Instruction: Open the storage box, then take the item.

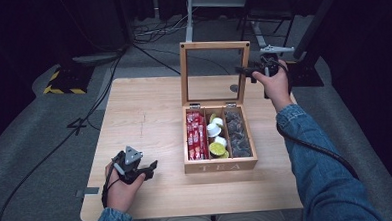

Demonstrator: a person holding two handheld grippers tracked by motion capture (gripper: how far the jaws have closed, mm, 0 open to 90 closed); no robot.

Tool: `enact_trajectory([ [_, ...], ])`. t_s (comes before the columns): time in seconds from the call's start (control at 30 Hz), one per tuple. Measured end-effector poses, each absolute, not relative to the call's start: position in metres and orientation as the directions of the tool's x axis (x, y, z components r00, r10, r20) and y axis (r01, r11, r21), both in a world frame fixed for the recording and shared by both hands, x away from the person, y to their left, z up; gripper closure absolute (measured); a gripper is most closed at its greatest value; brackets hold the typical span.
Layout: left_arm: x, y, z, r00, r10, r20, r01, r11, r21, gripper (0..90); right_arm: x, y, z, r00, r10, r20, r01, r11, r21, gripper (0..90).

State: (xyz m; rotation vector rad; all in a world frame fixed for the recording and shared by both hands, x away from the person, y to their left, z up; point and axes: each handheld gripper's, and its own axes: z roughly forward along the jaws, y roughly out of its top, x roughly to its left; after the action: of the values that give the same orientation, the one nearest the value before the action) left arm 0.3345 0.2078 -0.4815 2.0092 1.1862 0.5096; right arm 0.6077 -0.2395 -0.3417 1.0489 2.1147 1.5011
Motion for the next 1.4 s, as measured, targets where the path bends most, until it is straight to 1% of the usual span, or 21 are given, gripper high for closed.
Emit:
enact_trajectory([
  [0.3, 0.335, 0.208, -0.482, 0.491, 0.87, -0.034, 0.581, -0.299, 0.757, 33.9, 0.609, -0.24, -0.346, -0.659, 0.739, 0.138, 0.379, 0.167, 0.91, 35.2],
  [0.57, 0.336, 0.209, -0.482, 0.483, 0.875, -0.039, 0.588, -0.291, 0.754, 33.9, 0.603, -0.246, -0.339, -0.647, 0.753, 0.12, 0.363, 0.165, 0.917, 31.7],
  [0.67, 0.338, 0.209, -0.482, 0.488, 0.872, -0.033, 0.585, -0.298, 0.754, 33.9, 0.6, -0.248, -0.337, -0.648, 0.751, 0.125, 0.363, 0.159, 0.918, 32.0],
  [0.93, 0.341, 0.206, -0.481, 0.494, 0.869, -0.027, 0.581, -0.306, 0.754, 33.8, 0.577, -0.258, -0.32, -0.67, 0.731, 0.132, 0.359, 0.164, 0.919, 32.3],
  [1.03, 0.34, 0.205, -0.481, 0.493, 0.869, -0.033, 0.583, -0.302, 0.755, 33.8, 0.565, -0.258, -0.313, -0.687, 0.717, 0.122, 0.34, 0.169, 0.925, 32.3],
  [1.23, 0.34, 0.204, -0.481, 0.491, 0.871, -0.027, 0.585, -0.306, 0.751, 33.7, 0.543, -0.256, -0.307, -0.722, 0.681, 0.118, 0.313, 0.17, 0.934, 31.6],
  [1.27, 0.34, 0.204, -0.481, 0.493, 0.87, -0.027, 0.585, -0.308, 0.751, 33.7, 0.535, -0.254, -0.306, -0.734, 0.669, 0.116, 0.304, 0.171, 0.937, 31.4],
  [1.4, 0.34, 0.205, -0.482, 0.491, 0.871, -0.026, 0.586, -0.307, 0.75, 33.6, 0.526, -0.252, -0.305, -0.752, 0.649, 0.114, 0.294, 0.176, 0.939, 31.0],
])
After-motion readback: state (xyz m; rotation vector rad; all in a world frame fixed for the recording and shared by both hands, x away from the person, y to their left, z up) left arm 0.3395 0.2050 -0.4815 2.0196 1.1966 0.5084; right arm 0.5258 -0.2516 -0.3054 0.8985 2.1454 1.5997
